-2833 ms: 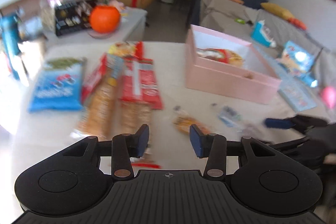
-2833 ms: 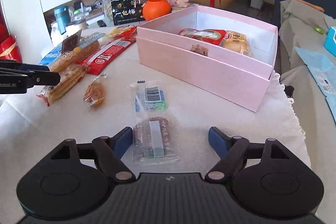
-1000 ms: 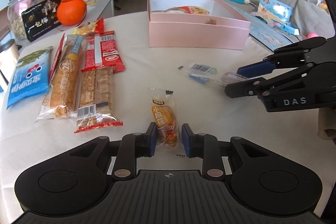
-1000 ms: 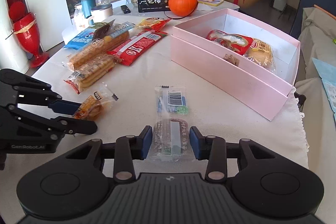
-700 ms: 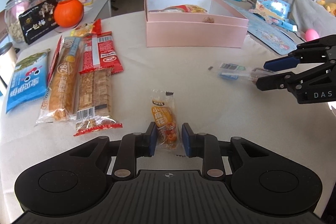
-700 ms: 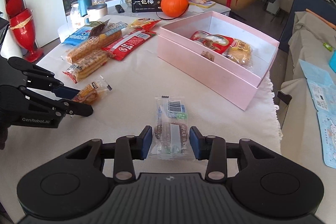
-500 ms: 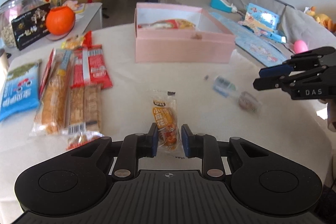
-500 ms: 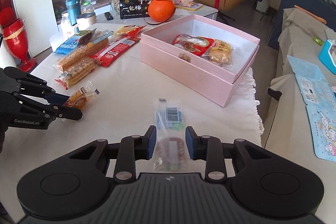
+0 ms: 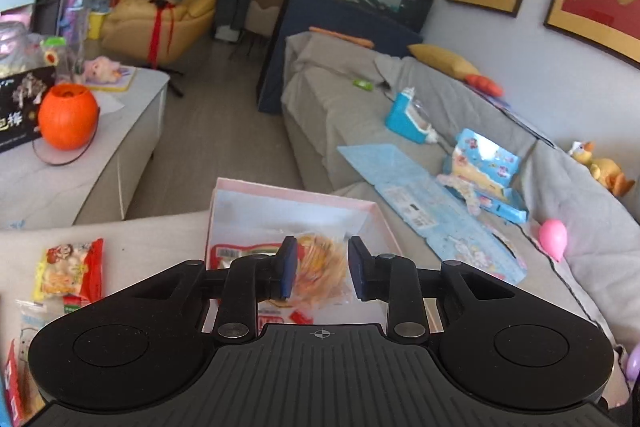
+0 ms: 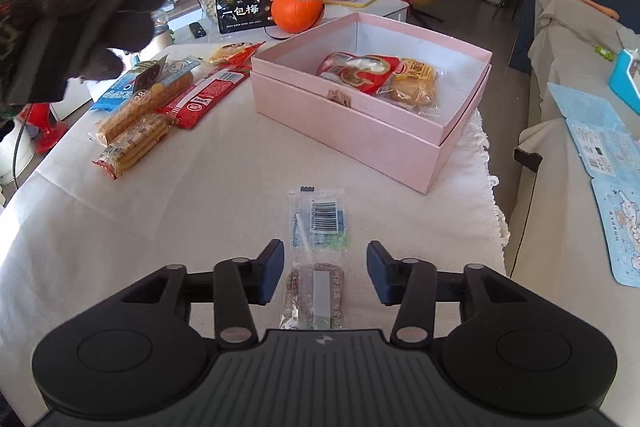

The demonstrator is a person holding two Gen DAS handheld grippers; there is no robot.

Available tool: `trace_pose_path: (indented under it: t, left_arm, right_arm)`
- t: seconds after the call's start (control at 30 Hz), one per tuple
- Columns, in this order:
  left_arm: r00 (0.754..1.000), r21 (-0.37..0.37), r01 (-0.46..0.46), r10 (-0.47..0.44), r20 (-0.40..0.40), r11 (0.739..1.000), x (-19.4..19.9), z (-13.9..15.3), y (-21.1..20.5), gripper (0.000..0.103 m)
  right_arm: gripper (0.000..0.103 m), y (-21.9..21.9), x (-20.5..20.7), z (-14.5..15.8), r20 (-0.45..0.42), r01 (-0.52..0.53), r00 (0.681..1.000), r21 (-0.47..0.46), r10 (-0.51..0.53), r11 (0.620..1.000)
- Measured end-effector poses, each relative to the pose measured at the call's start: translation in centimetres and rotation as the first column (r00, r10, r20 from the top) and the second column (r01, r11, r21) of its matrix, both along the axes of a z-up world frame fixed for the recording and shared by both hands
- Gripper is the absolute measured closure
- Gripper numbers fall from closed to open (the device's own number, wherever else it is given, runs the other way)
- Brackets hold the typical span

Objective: Organize snacks
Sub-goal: 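Lower the orange packet into the pink box and open left, then carry the clear packet into the pink box and open right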

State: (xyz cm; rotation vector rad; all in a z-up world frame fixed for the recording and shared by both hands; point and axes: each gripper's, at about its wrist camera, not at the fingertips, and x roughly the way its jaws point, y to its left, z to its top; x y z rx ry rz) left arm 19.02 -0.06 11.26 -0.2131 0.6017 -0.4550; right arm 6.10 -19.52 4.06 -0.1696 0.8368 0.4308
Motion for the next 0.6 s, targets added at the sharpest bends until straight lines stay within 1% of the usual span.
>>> trace_pose_path:
  t: [0.07,0.1,0.17,0.2,0.27,0.3,0.33,0.4,0.47,0.5,0.57,0.6]
  left_arm:
    - [1.0,-0.012,0.002,-0.002,-0.001,1.0,-1.0,-0.9,0.6,0.072]
    - [1.0,-0.006,0.003,-0.003,-0.004,1.0,-1.7,-1.4,0.9,0.072]
    - [1.0,0.041,-0.013,0.013,-0.014,0.999,-3.6,-2.5,1.6,0.072]
    - [0.999,0.068,-0.031,0.032,-0.021,0.997,-4.7,-3.1,2.1,0.072]
    - [0.997,0.094,-0.059,0.063,-0.043,0.994,-6.7,-4.2,3.1,0.072]
    - [0.995,0.09,-0.073,0.078,-0.059,0.993,-7.8,-4.7,4.0,0.072]
    - [0.993,0.076,-0.085,0.091,-0.074,0.993,-8.7,-5.2,4.7,0.072]
    - [0.99,0.04,-0.1,0.104,-0.097,0.994,-10.4,-6.0,6.1,0.072]
    - [0.988,0.021,-0.114,0.115,-0.103,0.993,-12.1,-6.6,7.3,0.072]
    - [0.987,0.014,-0.122,0.122,-0.105,0.992,-13.0,-6.8,8.0,0.072]
    - [0.985,-0.001,-0.132,0.131,-0.11,0.991,-14.4,-7.0,9.0,0.072]
    - [0.984,-0.006,-0.137,0.136,-0.113,0.991,-14.8,-7.1,9.4,0.072]
  right_arm:
    - [0.056,-0.1,0.0,-0.5,-0.014,0.001,1.0,-0.006,-0.001,1.0]
    - [0.056,-0.3,-0.1,-0.9,-0.023,0.002,1.0,-0.004,-0.002,1.0]
    - [0.056,-0.6,0.3,-1.5,-0.051,0.007,0.999,0.005,-0.007,1.0]
    - [0.056,-0.8,0.6,-1.8,-0.065,0.011,0.998,0.025,-0.009,1.0]
    - [0.056,-0.6,1.2,-2.3,-0.101,0.014,0.995,0.041,-0.01,0.999]
    - [0.057,-0.2,1.2,-2.4,-0.088,0.008,0.996,0.029,-0.006,1.0]
    - [0.065,0.2,1.1,-2.4,-0.079,-0.008,0.997,0.011,0.009,1.0]
    - [0.066,1.1,0.6,-2.2,-0.068,-0.037,0.997,-0.026,0.035,0.999]
    - [0.067,1.4,0.4,-1.6,-0.074,-0.048,0.996,-0.013,0.046,0.999]
    - [0.067,1.4,0.3,-0.8,-0.061,-0.046,0.997,-0.005,0.046,0.999]
    - [0.067,1.3,0.2,1.5,0.008,-0.037,0.999,0.01,0.036,0.999]
    - [0.067,1.0,0.4,3.4,0.061,-0.027,0.998,0.029,0.025,0.999]
